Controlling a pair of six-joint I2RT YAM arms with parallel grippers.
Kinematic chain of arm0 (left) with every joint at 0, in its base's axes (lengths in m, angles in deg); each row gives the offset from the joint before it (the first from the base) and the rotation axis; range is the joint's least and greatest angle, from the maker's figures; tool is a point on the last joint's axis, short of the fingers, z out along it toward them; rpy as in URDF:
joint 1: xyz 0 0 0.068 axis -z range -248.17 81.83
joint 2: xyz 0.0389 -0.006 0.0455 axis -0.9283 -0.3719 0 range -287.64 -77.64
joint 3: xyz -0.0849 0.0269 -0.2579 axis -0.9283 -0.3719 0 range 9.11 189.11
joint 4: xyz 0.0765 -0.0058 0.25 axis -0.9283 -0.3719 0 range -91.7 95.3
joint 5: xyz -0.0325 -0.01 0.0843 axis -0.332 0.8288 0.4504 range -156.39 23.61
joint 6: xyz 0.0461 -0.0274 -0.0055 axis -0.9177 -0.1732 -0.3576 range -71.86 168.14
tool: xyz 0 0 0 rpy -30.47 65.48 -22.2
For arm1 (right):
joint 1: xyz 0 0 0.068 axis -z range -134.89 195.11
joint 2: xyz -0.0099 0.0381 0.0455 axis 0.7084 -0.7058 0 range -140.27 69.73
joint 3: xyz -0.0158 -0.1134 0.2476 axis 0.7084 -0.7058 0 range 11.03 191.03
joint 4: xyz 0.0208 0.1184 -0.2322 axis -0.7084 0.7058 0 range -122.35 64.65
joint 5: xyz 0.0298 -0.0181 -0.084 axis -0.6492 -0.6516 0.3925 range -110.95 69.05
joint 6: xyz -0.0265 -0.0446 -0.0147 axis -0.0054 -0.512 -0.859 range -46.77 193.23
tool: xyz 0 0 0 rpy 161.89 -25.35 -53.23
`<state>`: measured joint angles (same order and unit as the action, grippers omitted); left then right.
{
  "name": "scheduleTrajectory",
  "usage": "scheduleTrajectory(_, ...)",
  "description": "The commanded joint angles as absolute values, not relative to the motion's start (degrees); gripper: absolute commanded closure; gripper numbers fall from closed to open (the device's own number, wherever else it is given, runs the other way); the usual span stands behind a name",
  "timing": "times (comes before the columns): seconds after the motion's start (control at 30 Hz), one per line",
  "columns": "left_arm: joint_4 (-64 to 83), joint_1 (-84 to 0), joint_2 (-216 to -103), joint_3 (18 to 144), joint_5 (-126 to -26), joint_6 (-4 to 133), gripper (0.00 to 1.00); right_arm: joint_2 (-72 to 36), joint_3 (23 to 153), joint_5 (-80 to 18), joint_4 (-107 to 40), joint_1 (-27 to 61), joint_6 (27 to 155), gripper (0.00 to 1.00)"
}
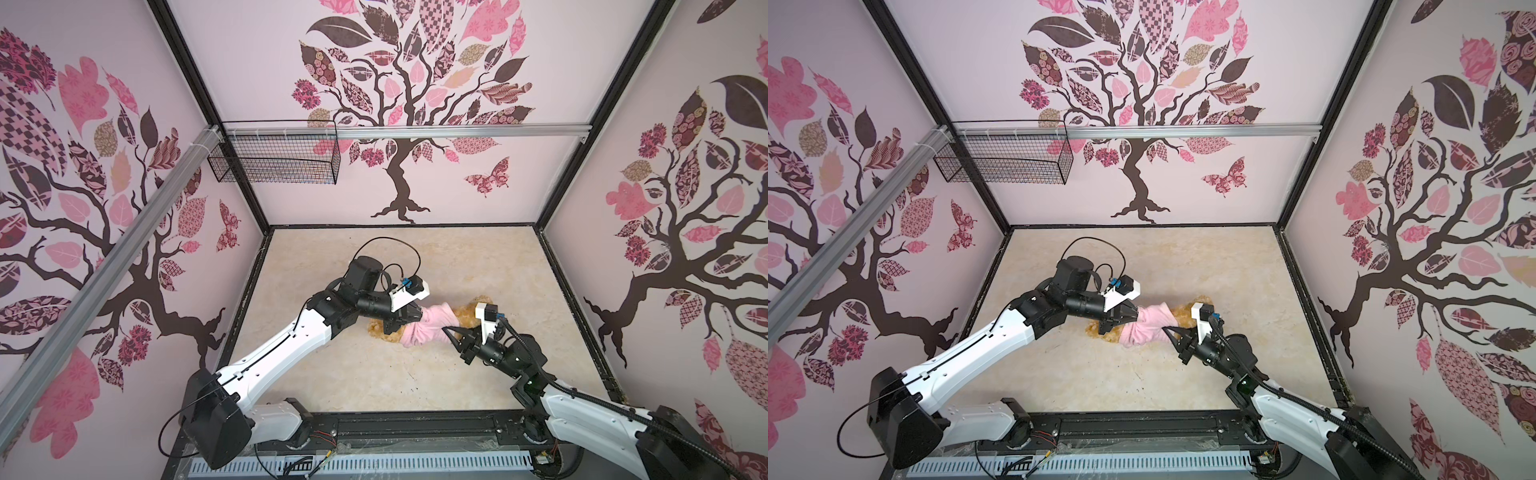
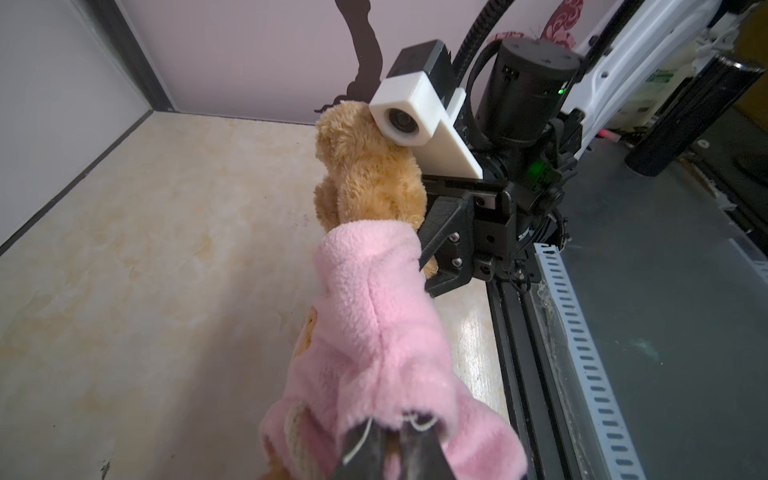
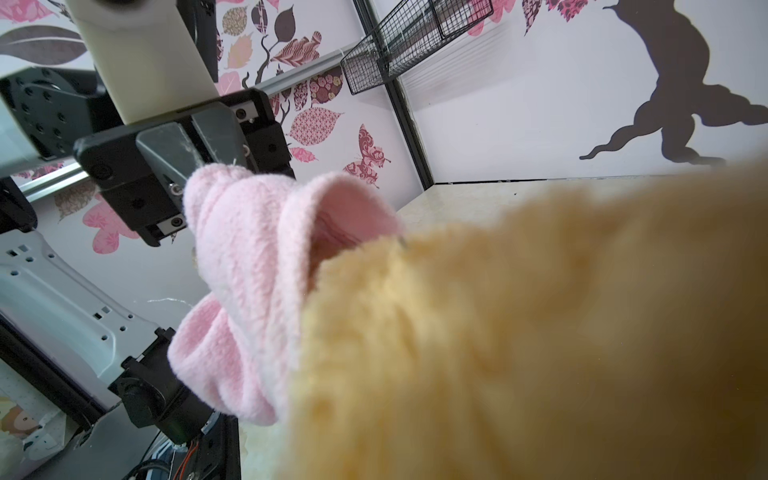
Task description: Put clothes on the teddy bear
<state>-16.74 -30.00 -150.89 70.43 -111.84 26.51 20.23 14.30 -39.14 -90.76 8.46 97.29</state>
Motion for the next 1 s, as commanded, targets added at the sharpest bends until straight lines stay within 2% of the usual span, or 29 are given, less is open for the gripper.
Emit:
scheduleTrajectory(0.0, -13.0, -33.8, -146.8, 67.1, -117.5, 32.8, 1.0, 22.1, 12.6, -28.1, -91.6, 10.5, 102.1, 1.0)
scheduleTrajectory(0.27, -4.3, -36.6, -144.3, 62.3, -117.8, 40.5, 1.0, 23.0, 12.8, -27.2, -91.0, 10.5, 102.9, 1.0)
scheduleTrajectory(0.37, -6.5, -36.2, -145.0, 62.8, -116.4, 37.5, 1.0, 22.0, 13.9, -28.8, -90.2, 10.5, 101.5, 1.0)
scheduleTrajectory(0.47, -16.2, -31.8, -145.8, 65.6, -109.1, 27.2, 1.0, 19.9, 17.3, -35.4, -86.8, 10.4, 96.6, 1.0)
scheduleTrajectory(0.5, -18.9, -30.2, -146.2, 66.4, -107.0, 24.7, 1.0, 19.0, 18.8, -37.7, -85.1, 10.4, 94.3, 0.96)
scheduleTrajectory(0.63, -22.3, -28.7, -148.3, 68.0, -103.9, 21.9, 1.0, 16.0, 21.6, -41.9, -81.3, 8.8, 86.3, 0.7)
scheduleTrajectory(0.83, -25.4, -27.9, -150.6, 69.6, -103.0, 18.3, 1.0, 12.4, 20.6, -46.2, -87.9, 7.2, 83.5, 0.41)
scheduleTrajectory(0.97, -25.6, -27.6, -151.0, 68.9, -103.6, 17.6, 1.0, 10.6, 20.5, -46.2, -91.4, 7.2, 85.6, 0.33)
